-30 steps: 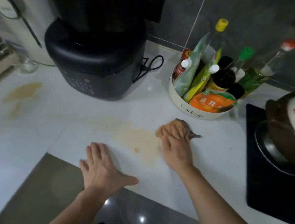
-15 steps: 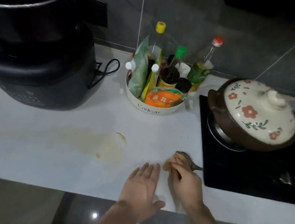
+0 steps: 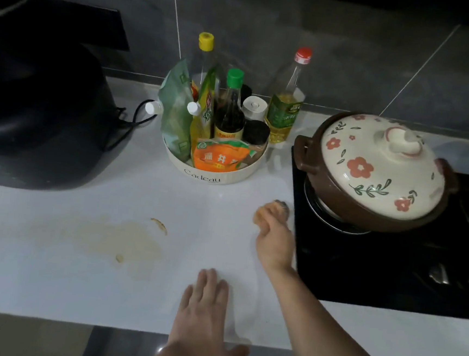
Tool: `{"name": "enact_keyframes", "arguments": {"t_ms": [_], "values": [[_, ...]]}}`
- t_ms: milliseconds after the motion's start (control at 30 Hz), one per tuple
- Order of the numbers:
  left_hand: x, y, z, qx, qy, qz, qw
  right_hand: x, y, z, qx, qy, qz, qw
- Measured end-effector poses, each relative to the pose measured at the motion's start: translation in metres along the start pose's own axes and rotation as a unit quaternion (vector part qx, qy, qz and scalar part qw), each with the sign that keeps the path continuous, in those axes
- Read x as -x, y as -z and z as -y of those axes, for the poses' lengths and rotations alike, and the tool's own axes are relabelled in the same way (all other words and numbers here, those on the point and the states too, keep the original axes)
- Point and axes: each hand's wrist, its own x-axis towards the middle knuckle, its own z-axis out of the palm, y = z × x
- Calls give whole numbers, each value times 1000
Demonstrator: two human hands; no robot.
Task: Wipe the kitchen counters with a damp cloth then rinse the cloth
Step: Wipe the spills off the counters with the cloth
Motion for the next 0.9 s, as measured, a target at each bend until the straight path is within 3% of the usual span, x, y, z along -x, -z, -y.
{"name": "enact_keyframes", "arguments": {"t_ms": [67,200,300,400,500,600,667,733,833,900], "values": [[-1,-1,-2,-12,1,3,1000,12,-13,24,-4,15,46,999],[0,3,-2,-5,-2,-3,1000,32,-34,65,-72,70,225,969],[3,10,4,12,-11,-31,999,11,-6,44,-12,59,126,990],[11,14,21,53,-37,-116,991,-1,42,-7,46,-44,51,997],[21,4,48,92,-46,-209,973,27,51,-27,99,-45,33,994],[36,-8,78,107,-24,-261,959,58,8,-4,19,2,64,998],[46,-12,95,97,-9,-289,952,65,-19,27,-33,81,123,989],[55,-14,109,82,5,-315,946,57,-35,52,-60,92,137,985],[67,-16,132,72,66,-340,935,38,-19,43,-23,49,43,998],[75,-12,146,101,173,-338,920,29,5,20,0,14,22,1000]]}}
